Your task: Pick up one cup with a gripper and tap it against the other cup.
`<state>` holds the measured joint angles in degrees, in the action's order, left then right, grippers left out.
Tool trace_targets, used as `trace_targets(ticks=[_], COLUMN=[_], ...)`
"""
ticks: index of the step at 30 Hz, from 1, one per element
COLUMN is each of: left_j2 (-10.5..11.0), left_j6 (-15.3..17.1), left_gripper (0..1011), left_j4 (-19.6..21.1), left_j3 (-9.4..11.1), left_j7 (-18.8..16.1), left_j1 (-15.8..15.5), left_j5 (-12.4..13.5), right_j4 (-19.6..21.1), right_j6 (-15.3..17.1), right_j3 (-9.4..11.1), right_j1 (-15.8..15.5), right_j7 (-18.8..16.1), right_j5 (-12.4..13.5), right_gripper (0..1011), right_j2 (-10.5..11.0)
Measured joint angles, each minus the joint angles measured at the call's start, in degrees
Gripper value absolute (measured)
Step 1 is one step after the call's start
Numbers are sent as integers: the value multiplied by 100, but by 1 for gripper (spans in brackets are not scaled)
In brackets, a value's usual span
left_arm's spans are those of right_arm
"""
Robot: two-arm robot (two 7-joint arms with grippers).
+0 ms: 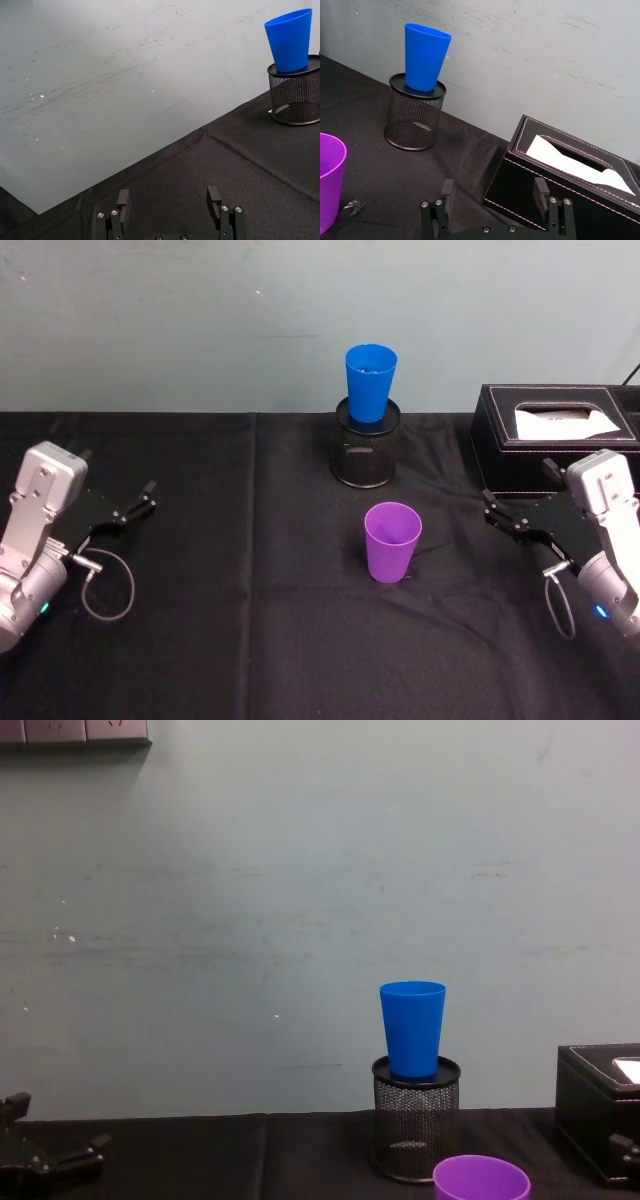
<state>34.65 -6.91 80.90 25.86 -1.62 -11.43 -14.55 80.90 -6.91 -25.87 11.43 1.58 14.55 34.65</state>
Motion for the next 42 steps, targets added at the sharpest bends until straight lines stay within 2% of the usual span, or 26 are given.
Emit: trace_targets(ticks=[32, 36, 42], left_j2=[0, 0, 0], left_j6=[0, 0, 0], left_gripper=[1000, 1000, 1000], left_j4=[0, 0, 0], left_j3=[0, 0, 0], left_j7=[0, 0, 0], left_j1=[0, 0, 0], left_j5=[0, 1, 0], right_j4=[37, 305, 752], right_j6=[-12, -154, -493], right_j3=[17, 117, 187], right_j1=[-11, -153, -625], right_j7=[-15, -285, -876], right_j5=[7, 134, 449], right_gripper=[1004, 1004, 1004], right_j2=[15, 118, 290])
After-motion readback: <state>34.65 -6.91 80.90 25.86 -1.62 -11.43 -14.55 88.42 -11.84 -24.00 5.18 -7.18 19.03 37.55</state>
